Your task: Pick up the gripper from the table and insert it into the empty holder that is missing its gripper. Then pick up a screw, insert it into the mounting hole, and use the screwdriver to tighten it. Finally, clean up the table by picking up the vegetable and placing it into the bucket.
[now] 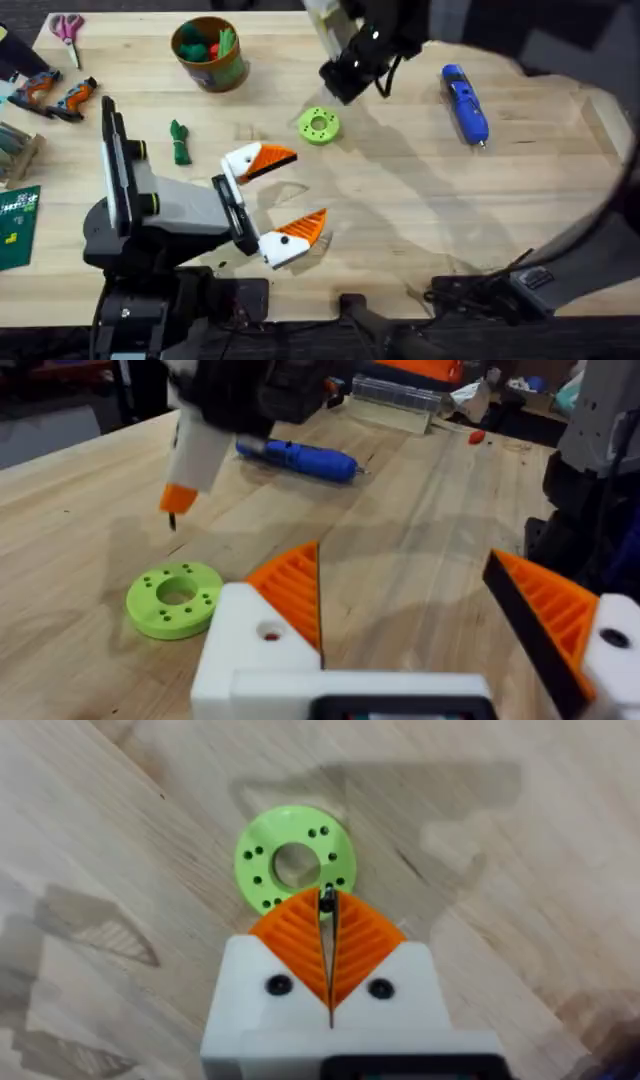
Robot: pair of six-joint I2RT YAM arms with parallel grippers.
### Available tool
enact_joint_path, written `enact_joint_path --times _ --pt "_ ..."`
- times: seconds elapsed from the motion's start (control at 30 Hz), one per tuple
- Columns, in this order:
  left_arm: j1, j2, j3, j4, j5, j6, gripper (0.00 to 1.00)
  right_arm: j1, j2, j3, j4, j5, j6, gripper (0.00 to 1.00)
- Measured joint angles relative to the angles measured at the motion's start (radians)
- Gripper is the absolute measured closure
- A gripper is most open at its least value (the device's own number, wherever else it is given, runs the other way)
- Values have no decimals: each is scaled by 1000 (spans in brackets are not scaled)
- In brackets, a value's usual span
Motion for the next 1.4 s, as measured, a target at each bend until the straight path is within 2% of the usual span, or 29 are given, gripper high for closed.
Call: enact_joint_path --times 0.3,0.47,0.7,1.1,1.23,1.4 --pt "0 0 0 0 0 0 24 38 -82 118 -163 0 0 995" --pt "0 0 0 0 0 2 24 101 -92 219 -257 -13 0 995" --pt "0 0 0 0 0 3 24 221 -98 342 -326 -106 -17 995" --pt "0 0 0 0 0 3 24 444 -99 362 -333 -127 -46 995" --pt "0 0 0 0 0 3 24 474 -99 362 -333 -128 -46 995" --pt "0 0 0 0 0 3 24 473 -99 362 -368 -73 -45 995"
